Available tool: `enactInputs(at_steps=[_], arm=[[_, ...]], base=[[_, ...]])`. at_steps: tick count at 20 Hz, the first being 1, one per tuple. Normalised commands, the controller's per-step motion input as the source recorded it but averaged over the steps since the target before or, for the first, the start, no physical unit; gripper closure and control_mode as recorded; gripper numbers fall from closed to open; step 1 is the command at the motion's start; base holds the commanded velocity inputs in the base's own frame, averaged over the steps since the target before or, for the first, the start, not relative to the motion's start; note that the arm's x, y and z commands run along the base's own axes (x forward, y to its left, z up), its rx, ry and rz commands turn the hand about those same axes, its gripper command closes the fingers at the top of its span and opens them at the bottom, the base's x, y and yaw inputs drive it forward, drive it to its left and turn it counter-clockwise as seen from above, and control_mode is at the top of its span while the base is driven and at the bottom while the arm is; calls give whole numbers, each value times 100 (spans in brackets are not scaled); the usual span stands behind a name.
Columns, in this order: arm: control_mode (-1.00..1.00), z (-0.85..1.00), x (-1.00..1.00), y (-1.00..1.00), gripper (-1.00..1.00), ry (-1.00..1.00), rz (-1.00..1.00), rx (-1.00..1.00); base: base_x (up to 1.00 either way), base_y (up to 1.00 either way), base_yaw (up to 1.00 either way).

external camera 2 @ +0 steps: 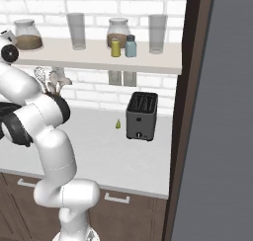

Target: Put the shaker and condiment bottle from the counter next to their counterparts in the cabinet.

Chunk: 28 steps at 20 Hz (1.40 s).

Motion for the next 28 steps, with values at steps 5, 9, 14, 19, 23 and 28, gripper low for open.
enactInputs(at_steps=[5,9,14,19,23,28], arm=[[-100,0,21,0,100,5,-12,0],[-100,-2,11,0,100,0,-11,0],[-100,-11,3,11,100,0,-14,-2],[-100,-9,3,17,100,0,-14,-2],[-100,-11,0,17,100,0,-13,-2],[-100,-14,2,17,100,0,-13,-1]], base=[[0,0,0],[0,0,0],[0,0,0],[0,0,0],[0,0,0],[0,0,0]])
